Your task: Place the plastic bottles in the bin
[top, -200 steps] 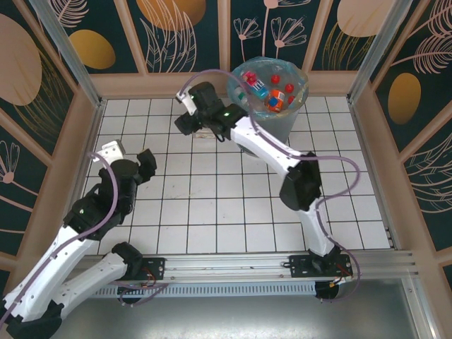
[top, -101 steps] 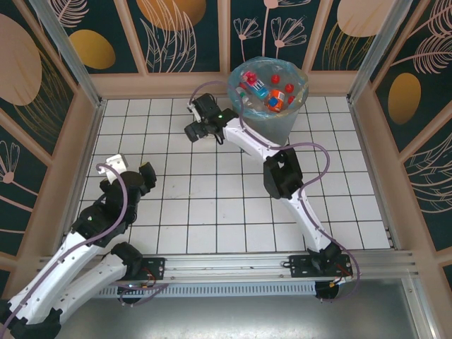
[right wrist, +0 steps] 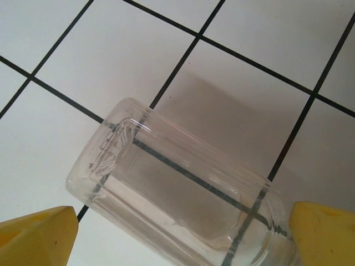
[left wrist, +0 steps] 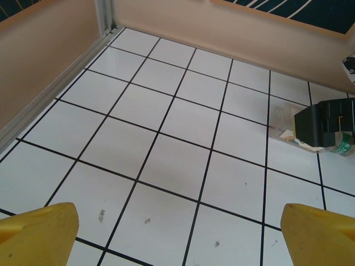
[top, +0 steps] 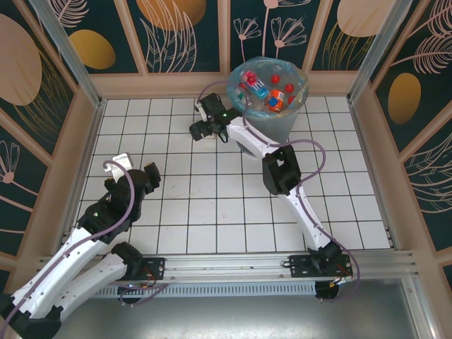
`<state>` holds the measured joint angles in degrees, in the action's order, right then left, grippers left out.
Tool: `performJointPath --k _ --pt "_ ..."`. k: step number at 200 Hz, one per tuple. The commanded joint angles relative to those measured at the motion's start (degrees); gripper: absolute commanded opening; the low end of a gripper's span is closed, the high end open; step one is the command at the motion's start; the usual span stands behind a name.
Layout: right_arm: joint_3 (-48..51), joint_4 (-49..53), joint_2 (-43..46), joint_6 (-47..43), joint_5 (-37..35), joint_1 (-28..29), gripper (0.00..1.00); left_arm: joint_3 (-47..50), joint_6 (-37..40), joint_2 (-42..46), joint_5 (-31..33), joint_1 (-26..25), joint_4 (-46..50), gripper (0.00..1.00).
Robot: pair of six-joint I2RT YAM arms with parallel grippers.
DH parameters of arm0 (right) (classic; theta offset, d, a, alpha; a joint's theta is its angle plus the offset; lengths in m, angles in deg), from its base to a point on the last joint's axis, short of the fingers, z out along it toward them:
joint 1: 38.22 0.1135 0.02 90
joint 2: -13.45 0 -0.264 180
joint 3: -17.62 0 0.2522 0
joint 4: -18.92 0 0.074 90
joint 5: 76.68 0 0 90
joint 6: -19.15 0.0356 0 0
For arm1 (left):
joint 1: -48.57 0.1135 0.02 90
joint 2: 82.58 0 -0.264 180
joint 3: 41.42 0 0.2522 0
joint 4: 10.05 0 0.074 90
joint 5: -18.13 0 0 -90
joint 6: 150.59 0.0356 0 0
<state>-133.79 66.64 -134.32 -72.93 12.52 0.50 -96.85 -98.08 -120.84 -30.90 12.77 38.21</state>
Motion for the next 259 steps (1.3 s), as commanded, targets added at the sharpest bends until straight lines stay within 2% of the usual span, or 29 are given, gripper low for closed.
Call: performJointPath --k 1,59,125,160,193,259 --pt "-0.59 5.14 -0.13 2.27 4.02 0.98 0.96 0.27 0.84 0.23 -0.01 0.09 -1.28 0.94" --pt "0.68 6.96 2.44 2.7 7.8 2.38 0.95 -0.18 -0.01 -0.32 -0.32 0.1 -1.51 0.94" --pt "1.34 8.58 5.89 1.5 6.15 5.52 0.95 -0.87 0.02 -0.33 -0.33 0.1 -1.08 0.95" --pt "2.11 7.9 5.66 -3.41 1.09 6.54 0.99 -1.38 -0.2 -0.38 -0.43 0.11 -0.53 0.95" --pt "2.56 7.53 4.36 -7.4 -1.95 6.63 0.99 -1.81 -0.11 -0.32 -0.36 0.07 -0.28 0.95" --pt "2.63 9.72 2.58 -12.28 0.36 6.61 0.99 -2.1 -0.13 -1.46 -0.44 0.04 -0.62 0.95"
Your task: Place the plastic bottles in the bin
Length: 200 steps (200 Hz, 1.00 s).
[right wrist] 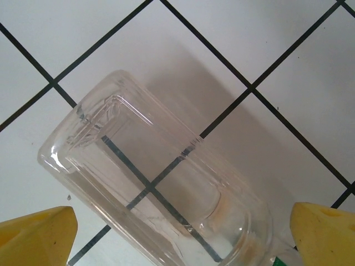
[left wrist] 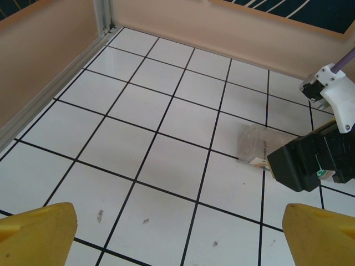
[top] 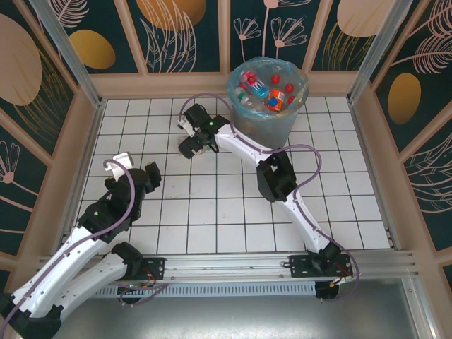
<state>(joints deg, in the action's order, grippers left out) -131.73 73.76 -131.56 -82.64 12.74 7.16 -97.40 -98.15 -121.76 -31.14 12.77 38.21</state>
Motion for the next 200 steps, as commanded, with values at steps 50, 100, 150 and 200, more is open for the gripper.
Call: performJointPath --k 50,100,150,200 --pt "0.5 5.11 -0.03 -3.87 11.35 -0.17 0.92 -1.47 -0.14 -0.92 -0.5 0.08 -1.07 0.95" --pt "0.5 4.1 -0.27 -3.4 12.13 -0.13 0.84 -1.64 -0.42 -0.38 -0.26 0.08 -0.08 0.95" --pt "0.94 2.96 -1.54 -4.16 12.49 -0.12 0.99 -1.68 -1.18 1.04 -0.04 0.05 1.27 0.95" --pt "2.08 1.19 -1.98 -4.09 14.35 -0.25 0.96 -1.51 -1.55 1.99 0.47 0.1 2.57 0.95"
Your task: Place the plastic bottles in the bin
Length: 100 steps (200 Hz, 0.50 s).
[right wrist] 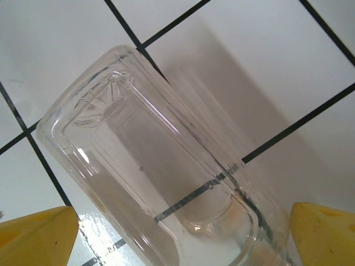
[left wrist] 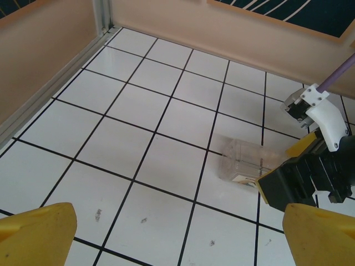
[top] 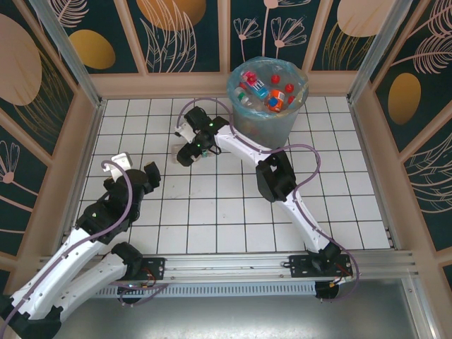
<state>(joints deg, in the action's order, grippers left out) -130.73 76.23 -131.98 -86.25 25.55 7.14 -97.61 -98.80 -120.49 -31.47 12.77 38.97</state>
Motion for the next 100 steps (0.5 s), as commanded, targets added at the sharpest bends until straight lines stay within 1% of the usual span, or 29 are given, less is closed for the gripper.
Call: performJointPath --k 1,30,59,100 --pt "1.08 -1.28 -1.59 -0.41 1.51 -0.21 0.96 -1.27 -0.94 0.73 0.81 0.1 1.81 0.95" --pt "0.64 -0.78 -2.08 2.15 2.17 -0.94 0.82 -1.07 -1.24 0.93 0.82 0.11 2.07 0.95" --pt "0.88 0.27 -1.2 2.39 1.76 -0.97 0.68 -1.07 -1.19 0.8 0.91 0.11 1.71 0.95" --pt "1.34 1.6 1.53 2.9 1.47 -0.9 0.57 -1.24 -1.13 0.22 0.65 0.1 0.89 0.95"
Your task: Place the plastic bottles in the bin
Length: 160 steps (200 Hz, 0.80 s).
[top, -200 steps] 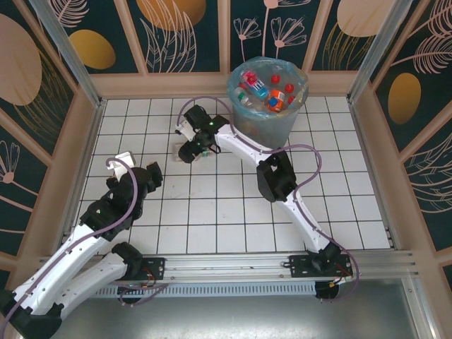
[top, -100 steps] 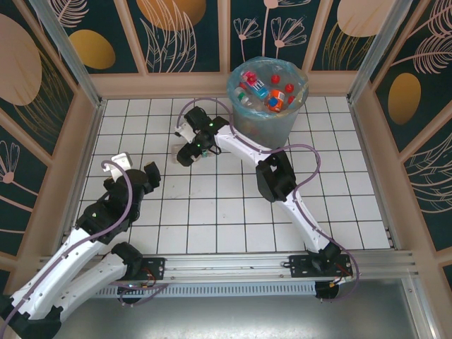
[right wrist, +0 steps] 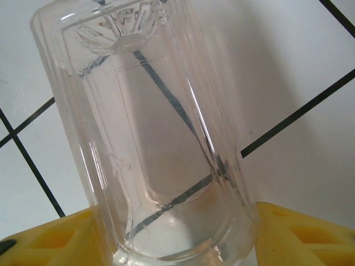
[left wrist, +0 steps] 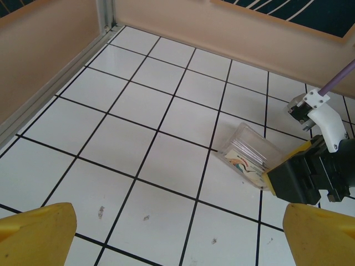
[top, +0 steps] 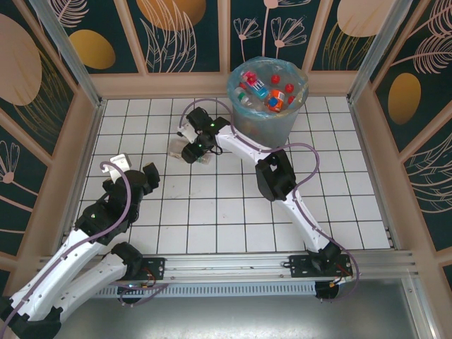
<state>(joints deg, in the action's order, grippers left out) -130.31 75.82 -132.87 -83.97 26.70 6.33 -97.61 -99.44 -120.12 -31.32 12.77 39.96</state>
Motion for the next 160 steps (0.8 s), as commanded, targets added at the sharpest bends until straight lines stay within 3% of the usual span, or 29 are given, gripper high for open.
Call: performJointPath --k 1,106,160 --pt "0.97 1.99 2.53 0.63 0.36 -0.09 0.57 -1.24 -0.47 -0.11 0.45 0.1 -0.11 0.95" --pt "9.92 -1.36 15.87 4.71 2.02 -0.21 0.48 -2.77 -2.59 2.73 0.56 0.04 2.05 0.95" --pt "7.17 -1.15 25.59 7.08 0.63 -1.3 0.47 -6.81 -1.06 0.52 0.19 0.04 0.95 0.95"
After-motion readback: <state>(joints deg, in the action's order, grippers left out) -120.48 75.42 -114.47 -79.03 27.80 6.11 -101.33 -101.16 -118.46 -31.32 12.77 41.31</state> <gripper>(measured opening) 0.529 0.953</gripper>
